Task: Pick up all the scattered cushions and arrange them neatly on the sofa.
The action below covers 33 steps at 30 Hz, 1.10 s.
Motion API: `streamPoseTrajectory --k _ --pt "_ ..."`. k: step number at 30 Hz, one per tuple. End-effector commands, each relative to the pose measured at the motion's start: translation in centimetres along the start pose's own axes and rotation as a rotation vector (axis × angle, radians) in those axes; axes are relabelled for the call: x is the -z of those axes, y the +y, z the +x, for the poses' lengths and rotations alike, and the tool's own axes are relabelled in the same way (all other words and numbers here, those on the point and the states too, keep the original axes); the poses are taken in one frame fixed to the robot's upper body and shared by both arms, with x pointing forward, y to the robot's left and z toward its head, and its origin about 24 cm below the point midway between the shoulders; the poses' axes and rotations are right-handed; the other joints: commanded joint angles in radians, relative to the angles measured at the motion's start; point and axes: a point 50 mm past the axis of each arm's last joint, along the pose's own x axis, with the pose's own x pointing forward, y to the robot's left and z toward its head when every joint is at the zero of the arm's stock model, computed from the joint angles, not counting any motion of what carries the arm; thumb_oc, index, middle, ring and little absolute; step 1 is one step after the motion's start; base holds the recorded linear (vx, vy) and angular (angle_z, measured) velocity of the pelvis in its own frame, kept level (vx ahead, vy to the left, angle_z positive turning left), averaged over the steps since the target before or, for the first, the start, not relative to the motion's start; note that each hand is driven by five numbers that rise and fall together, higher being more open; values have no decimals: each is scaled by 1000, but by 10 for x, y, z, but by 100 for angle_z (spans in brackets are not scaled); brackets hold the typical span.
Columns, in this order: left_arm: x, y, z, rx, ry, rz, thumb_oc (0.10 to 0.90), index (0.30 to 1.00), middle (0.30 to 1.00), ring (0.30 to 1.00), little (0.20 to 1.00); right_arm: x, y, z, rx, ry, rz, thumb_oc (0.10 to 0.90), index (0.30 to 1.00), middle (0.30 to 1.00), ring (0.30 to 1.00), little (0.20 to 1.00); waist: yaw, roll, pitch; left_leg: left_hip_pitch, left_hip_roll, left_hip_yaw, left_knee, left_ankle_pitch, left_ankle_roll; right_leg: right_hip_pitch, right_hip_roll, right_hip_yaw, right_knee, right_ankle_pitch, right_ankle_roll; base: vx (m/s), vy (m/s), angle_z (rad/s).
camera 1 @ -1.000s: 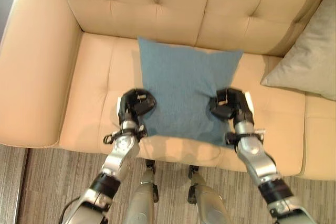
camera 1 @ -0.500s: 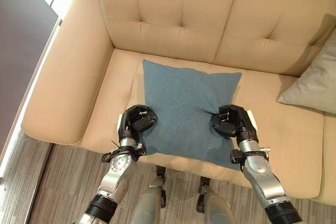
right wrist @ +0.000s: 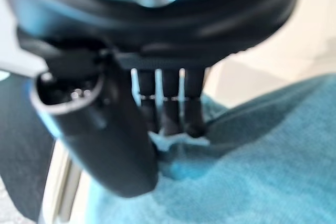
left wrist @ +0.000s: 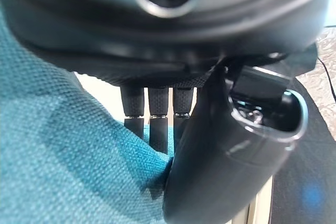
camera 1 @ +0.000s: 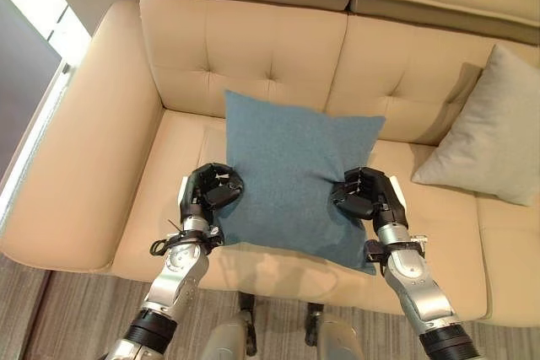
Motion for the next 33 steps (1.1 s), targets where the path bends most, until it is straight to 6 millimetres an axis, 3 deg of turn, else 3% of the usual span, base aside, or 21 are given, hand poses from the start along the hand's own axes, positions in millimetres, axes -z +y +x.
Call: streamPoseTrajectory --k 1,5,7,12,14,23,28,33 --pt "-31 -61 -6 271 -183 -114 400 300 300 300 300 -57 12 4 -61 -319 63 400 300 300 300 300 -1 4 -129 -28 -15 -22 117 -168 -31 -4 75 37 1 -98 -15 32 -94 49" --pt "-23 -65 -9 276 -145 -145 400 300 300 300 300 -51 10 3 -56 -294 66 400 300 300 300 300 -6 9 -125 -79 0 -40 237 -181 -71 44 70 12 -44 -101 -32 10 -56 36" --pt "-21 -66 -12 280 -130 -161 400 300 300 300 300 -49 10 2 -56 -284 71 400 300 300 300 300 -12 9 -123 -94 36 -30 249 -171 -78 54 60 7 -50 -106 -33 -2 48 7" --pt "-24 -69 -11 283 -140 -157 400 300 300 300 300 -49 7 0 -39 -284 75 400 300 300 300 300 -20 16 -151 -66 111 -46 111 -113 -95 58 54 11 -62 -105 -14 74 94 -1" --pt "-24 -73 -12 297 -144 -149 400 300 300 300 300 -45 6 -2 -33 -270 73 400 300 300 300 300 -37 39 -165 -24 107 -64 35 -99 -97 57 47 13 -44 -110 -6 129 236 5" --pt "-26 -68 -10 290 -159 -96 400 300 300 300 300 -41 16 -2 -41 -255 62 400 300 300 300 300 -41 33 -164 -12 51 -16 20 -121 -55 23 -4 56 -39 -68 30 30 152 -6" --pt "-39 -76 -2 297 -222 -54 400 300 300 300 300 -60 24 8 -34 -335 36 400 300 300 300 300 -40 32 -146 -51 40 -9 26 -118 -47 -13 -15 63 -42 -53 37 -41 50 -2" --pt "-90 -108 21 318 -415 -25 400 300 300 300 300 -114 41 33 2 -537 46 400 300 300 300 300 -37 33 -108 -132 35 -13 45 -104 -45 -86 -22 71 -36 -33 36 -106 22 -2"
